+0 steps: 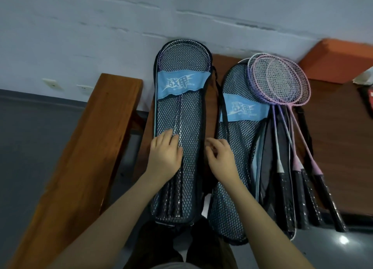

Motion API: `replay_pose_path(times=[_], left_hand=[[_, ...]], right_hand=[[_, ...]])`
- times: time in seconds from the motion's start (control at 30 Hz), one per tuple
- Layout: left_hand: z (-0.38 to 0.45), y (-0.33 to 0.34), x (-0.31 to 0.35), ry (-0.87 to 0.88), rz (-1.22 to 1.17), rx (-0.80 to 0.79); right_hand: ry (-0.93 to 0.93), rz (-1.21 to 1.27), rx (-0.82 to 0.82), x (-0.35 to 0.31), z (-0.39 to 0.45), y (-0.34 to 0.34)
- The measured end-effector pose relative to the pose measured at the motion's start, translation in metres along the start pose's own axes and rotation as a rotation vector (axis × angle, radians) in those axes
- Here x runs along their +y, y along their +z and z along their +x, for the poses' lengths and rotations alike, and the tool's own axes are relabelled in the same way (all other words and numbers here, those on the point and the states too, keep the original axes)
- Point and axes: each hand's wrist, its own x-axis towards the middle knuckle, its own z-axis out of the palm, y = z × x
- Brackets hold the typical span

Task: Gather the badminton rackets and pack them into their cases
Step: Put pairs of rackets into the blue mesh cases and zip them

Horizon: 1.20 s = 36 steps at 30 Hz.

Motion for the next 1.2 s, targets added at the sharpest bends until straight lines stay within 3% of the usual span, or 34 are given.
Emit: replay_pose_path(times=[0.33, 0.53, 0.7, 0.87, 1.07, 1.2], left_hand=[[0.034, 0.040, 0.141, 0.027, -0.049, 0.022], [0.037, 0.077, 0.187, -0.020, -0.067, -0.075], [0.046, 0.088, 0.192, -0.099, 0.005, -0.146], [0.052, 0.095, 0.173, -0.198, 0.062, -0.307], [0.048, 0.099, 0.150, -0.191, 0.196, -0.216], [0.053, 0.103, 0.142, -0.152, 0.226, -0.184]], right_hand=[[0.136, 0.064, 0.120, 0.104, 0.011, -0.108], [0.150, -0.069, -0.006, 0.148, 0.024, -0.129], [0.192, -0.065, -0.095, 0.149, 0.030, -0.115], [0.275, 0.053, -0.039, 0.141, 0.033, -0.103], [0.325, 0.117, -0.005, 0.139, 0.035, -0.099], [0.319, 0.008, -0.006, 0.133, 0.042, -0.090]])
